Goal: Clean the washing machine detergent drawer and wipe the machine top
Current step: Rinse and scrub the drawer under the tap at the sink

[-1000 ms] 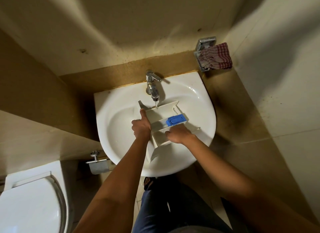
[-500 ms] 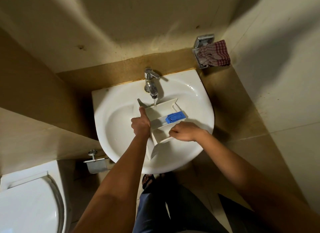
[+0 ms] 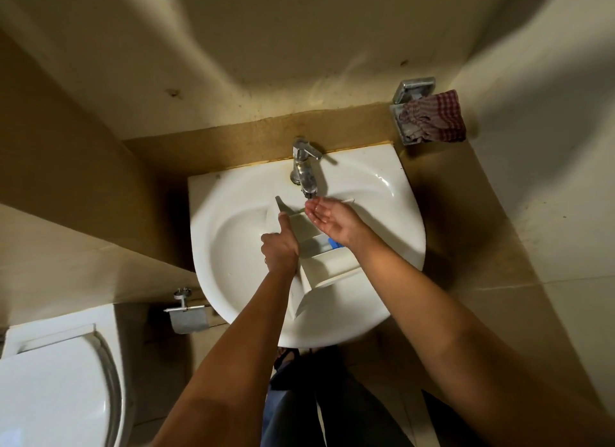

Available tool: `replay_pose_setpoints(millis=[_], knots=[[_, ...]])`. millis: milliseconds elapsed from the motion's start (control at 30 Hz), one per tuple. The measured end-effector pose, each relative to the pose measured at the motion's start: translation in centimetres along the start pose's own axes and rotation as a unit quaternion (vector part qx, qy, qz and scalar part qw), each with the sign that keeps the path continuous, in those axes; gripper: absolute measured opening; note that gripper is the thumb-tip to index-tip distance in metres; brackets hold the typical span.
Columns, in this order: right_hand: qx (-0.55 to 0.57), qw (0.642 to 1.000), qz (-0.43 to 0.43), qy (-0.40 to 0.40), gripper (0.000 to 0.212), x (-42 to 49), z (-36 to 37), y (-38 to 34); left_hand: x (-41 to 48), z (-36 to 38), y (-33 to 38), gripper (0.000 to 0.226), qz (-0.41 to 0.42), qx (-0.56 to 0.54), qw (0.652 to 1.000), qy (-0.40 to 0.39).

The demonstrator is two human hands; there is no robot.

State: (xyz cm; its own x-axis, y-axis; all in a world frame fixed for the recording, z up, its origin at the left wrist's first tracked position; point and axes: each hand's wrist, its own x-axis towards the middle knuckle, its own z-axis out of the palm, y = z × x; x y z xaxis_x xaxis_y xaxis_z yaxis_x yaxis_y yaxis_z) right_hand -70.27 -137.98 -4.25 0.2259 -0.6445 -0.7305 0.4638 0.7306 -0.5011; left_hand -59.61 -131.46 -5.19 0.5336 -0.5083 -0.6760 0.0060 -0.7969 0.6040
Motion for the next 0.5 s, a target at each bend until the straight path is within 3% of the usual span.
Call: replay_pose_setpoints(millis=[233,433,500], knots=[[0.113,0.99,0.082,0.008,0.027,2.4,2.3,0.7,0.3,0.1,-0.2,0.086,-0.008,-0.005,1.0,-0.006],[0.244,0.968,0.052,-0.011,0.019,1.5,3.2,1.6,1.1,-0.5,-0.9,0.085,-0.035,-0.054,0.995,-0.076],[0.201,0.978,0.029,-0.042,0.014,0.5,3.8,2.5,2.1,-1.4,-1.6,0.088,-0.069,-0.132,0.981,-0.122]])
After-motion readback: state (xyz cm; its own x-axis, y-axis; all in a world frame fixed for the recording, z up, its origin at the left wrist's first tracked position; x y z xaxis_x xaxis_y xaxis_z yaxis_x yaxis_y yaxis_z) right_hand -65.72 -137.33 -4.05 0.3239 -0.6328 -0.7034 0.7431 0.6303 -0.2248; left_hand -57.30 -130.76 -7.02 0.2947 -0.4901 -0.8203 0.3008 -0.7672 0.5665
